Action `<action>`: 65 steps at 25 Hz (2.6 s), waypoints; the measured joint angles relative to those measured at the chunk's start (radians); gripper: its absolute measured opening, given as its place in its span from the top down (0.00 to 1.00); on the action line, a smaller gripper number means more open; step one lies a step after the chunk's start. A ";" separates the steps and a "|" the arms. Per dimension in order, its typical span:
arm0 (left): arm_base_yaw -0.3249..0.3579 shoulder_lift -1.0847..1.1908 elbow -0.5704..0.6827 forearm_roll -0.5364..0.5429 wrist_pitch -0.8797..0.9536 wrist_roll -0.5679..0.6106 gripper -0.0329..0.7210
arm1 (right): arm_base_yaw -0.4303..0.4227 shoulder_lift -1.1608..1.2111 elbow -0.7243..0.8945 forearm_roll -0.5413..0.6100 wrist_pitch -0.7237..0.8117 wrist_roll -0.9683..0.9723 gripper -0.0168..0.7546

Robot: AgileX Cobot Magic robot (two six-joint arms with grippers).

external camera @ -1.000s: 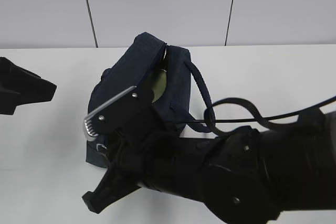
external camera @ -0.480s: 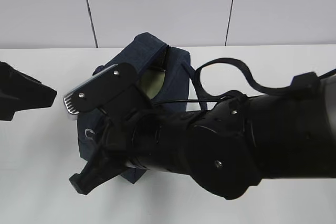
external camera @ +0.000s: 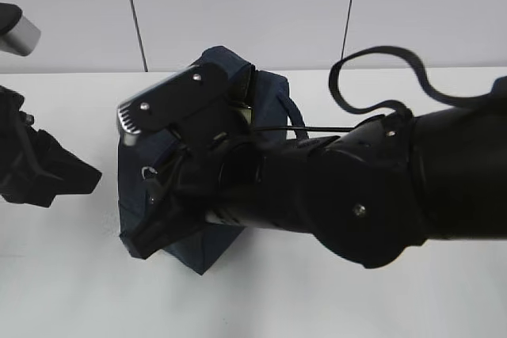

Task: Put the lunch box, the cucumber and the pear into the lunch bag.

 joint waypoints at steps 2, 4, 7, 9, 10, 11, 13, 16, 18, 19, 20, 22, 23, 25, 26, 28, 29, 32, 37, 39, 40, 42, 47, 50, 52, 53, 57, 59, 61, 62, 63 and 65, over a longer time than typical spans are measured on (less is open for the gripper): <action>0.000 0.000 0.001 -0.028 -0.034 0.065 0.64 | -0.009 -0.019 0.000 0.002 0.000 -0.010 0.98; 0.000 0.000 0.016 -0.086 -0.064 0.158 0.64 | -0.009 -0.028 0.000 0.004 0.001 -0.014 0.98; 0.000 0.004 0.082 -0.193 -0.123 0.312 0.64 | -0.009 -0.039 0.000 0.004 0.008 -0.021 0.98; 0.000 0.012 0.140 -0.276 -0.154 0.459 0.63 | -0.009 -0.041 0.000 0.004 0.019 -0.025 0.98; 0.000 0.015 0.176 -0.357 -0.163 0.553 0.62 | -0.011 -0.041 0.000 0.004 0.024 -0.027 0.98; 0.000 0.015 0.199 -0.445 -0.161 0.643 0.62 | -0.011 -0.043 0.000 0.004 0.030 -0.028 0.98; 0.004 0.016 0.240 -0.612 -0.151 0.864 0.62 | -0.011 -0.045 0.000 0.004 0.039 -0.029 0.98; 0.040 0.018 0.280 -0.831 -0.147 1.067 0.61 | -0.013 -0.045 0.000 0.004 0.045 -0.031 0.98; 0.082 0.028 0.289 -0.880 -0.126 1.128 0.61 | -0.011 -0.045 0.000 0.004 0.045 -0.031 0.98; 0.111 0.041 0.290 -0.900 -0.111 1.156 0.61 | -0.011 -0.045 0.000 0.004 0.045 -0.031 0.98; 0.129 0.052 0.290 -0.921 -0.093 1.186 0.61 | -0.011 -0.045 0.000 0.004 0.045 -0.031 0.98; 0.156 0.082 0.290 -0.974 -0.077 1.243 0.61 | -0.011 -0.045 0.000 0.004 0.047 -0.031 0.98; 0.163 0.102 0.290 -0.996 -0.068 1.279 0.61 | -0.011 -0.045 0.000 0.004 0.047 -0.032 0.98; 0.167 0.144 0.290 -1.033 -0.043 1.336 0.61 | -0.011 -0.045 0.000 0.004 0.047 -0.032 0.98; 0.167 0.166 0.290 -1.051 -0.030 1.363 0.61 | -0.011 -0.045 0.000 0.004 0.047 -0.032 0.98; 0.167 0.202 0.290 -1.087 -0.012 1.408 0.61 | -0.011 -0.045 0.000 0.004 0.049 -0.032 0.98; 0.168 0.219 0.290 -1.101 -0.004 1.429 0.61 | -0.011 -0.045 0.000 0.004 0.049 -0.032 0.98; 0.168 0.253 0.290 -1.149 0.022 1.454 0.61 | -0.011 -0.045 0.000 0.004 0.052 -0.032 0.98; 0.168 0.295 0.290 -1.234 0.031 1.455 0.75 | -0.011 -0.045 0.000 0.004 0.052 -0.032 0.98; 0.168 0.308 0.289 -1.247 0.037 1.455 0.86 | -0.013 -0.045 0.000 0.004 0.054 -0.032 0.98; 0.168 0.313 0.289 -1.249 0.038 1.455 0.90 | -0.013 -0.045 0.000 0.004 0.054 -0.034 0.98; 0.168 0.320 0.288 -1.254 0.046 1.455 0.93 | -0.013 -0.045 0.000 0.004 0.054 -0.034 0.98; 0.168 0.321 0.288 -1.253 0.044 1.455 0.95 | -0.013 -0.047 -0.002 0.013 0.054 -0.034 0.98; 0.168 0.321 0.288 -1.251 0.040 1.455 0.95 | -0.013 -0.063 -0.014 0.031 0.054 -0.034 0.98; 0.168 0.321 0.288 -1.251 0.038 1.455 0.95 | -0.019 -0.077 -0.030 0.057 0.054 -0.034 0.98; 0.168 0.321 0.288 -1.251 0.038 1.455 0.95 | -0.025 -0.081 -0.038 0.081 0.054 -0.034 0.98; 0.168 0.321 0.288 -1.251 0.035 1.455 0.95 | -0.068 -0.083 -0.054 0.176 0.054 -0.034 0.98; 0.168 0.321 0.288 -1.251 0.034 1.455 0.95 | -0.113 -0.084 -0.058 0.244 0.054 -0.036 0.98; 0.168 0.321 0.288 -1.251 0.033 1.455 0.95 | -0.158 -0.086 -0.060 0.319 0.054 -0.036 0.98; 0.168 0.321 0.288 -1.251 0.033 1.455 0.95 | -0.189 -0.086 -0.065 0.361 0.054 -0.036 0.98; 0.168 0.321 0.288 -1.251 0.033 1.455 0.95 | -0.210 -0.086 -0.069 0.384 0.054 -0.036 0.98; 0.168 0.321 0.288 -1.247 0.033 1.455 0.95 | -0.251 -0.086 -0.092 0.417 0.058 -0.036 0.98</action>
